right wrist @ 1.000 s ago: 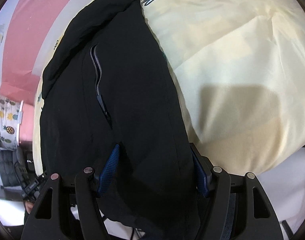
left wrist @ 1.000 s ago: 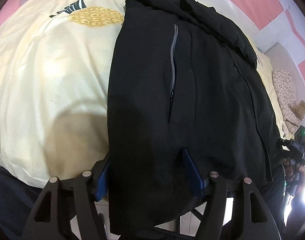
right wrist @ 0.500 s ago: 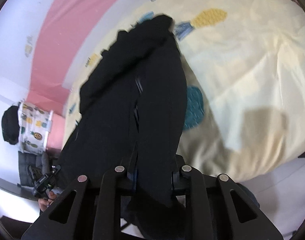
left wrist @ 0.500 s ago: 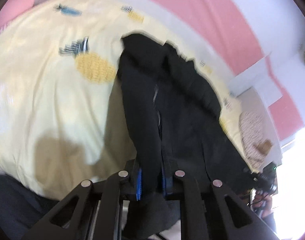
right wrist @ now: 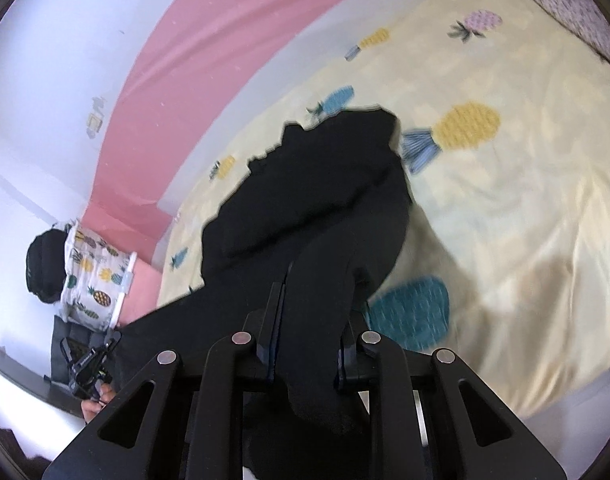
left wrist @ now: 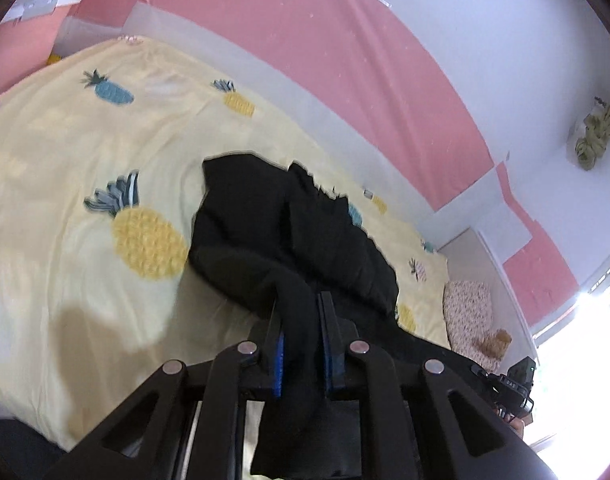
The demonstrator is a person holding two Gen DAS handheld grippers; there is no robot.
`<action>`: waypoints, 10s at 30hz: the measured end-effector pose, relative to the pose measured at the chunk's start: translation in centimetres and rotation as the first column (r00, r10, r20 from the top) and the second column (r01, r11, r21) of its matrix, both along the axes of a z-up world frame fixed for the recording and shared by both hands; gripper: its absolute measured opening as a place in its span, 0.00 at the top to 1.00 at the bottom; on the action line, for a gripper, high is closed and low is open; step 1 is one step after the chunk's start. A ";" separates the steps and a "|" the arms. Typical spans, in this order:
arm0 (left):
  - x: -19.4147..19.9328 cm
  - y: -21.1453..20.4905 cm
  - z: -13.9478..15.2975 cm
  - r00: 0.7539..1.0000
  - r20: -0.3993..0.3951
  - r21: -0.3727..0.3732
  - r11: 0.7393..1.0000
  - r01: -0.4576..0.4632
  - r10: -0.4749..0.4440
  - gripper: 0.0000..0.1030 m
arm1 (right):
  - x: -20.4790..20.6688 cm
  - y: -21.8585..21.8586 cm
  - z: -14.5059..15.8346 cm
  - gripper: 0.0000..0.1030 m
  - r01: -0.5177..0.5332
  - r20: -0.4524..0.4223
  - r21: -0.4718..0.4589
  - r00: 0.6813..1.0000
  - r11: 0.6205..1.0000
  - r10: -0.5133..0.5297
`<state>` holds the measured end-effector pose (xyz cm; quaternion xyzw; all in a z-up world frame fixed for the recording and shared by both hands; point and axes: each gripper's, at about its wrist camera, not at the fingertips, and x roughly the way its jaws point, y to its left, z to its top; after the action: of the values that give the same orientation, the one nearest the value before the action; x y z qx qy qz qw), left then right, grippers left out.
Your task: Fold large clothes
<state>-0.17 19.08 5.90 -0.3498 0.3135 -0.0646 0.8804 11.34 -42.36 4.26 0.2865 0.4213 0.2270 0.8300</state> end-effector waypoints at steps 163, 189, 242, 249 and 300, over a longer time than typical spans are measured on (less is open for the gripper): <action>-2.0 -2.7 -11.2 0.948 -0.317 0.151 0.987 0.047 0.003 0.70 | -4.5 -0.4 -12.1 0.62 0.251 -0.288 0.048 0.930 0.967 -0.227; 6.9 -12.9 -4.1 0.955 -0.141 0.332 0.896 0.295 -0.263 0.48 | -1.6 13.7 -3.8 0.38 -0.048 0.186 -0.511 0.968 0.858 0.166; 26.7 -0.1 -15.4 0.923 -0.318 0.361 0.928 -0.091 0.214 0.79 | 22.5 5.8 -13.4 0.85 0.132 -0.049 -0.496 0.982 0.858 -0.180; 27.4 -1.2 -17.2 0.908 -0.345 0.414 0.907 -0.081 0.239 0.79 | 23.2 6.9 -15.4 0.85 0.094 -0.082 -0.563 0.982 0.821 -0.169; 3.3 -14.1 -9.7 0.966 -0.212 0.497 0.834 0.239 -0.150 0.48 | -3.0 9.2 -9.6 0.54 0.128 0.107 -0.532 0.991 0.837 -0.084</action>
<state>3.16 4.95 -3.81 -0.0703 0.4248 -0.0383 0.9018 8.30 -33.12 -5.36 0.0562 0.4181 0.0649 0.9043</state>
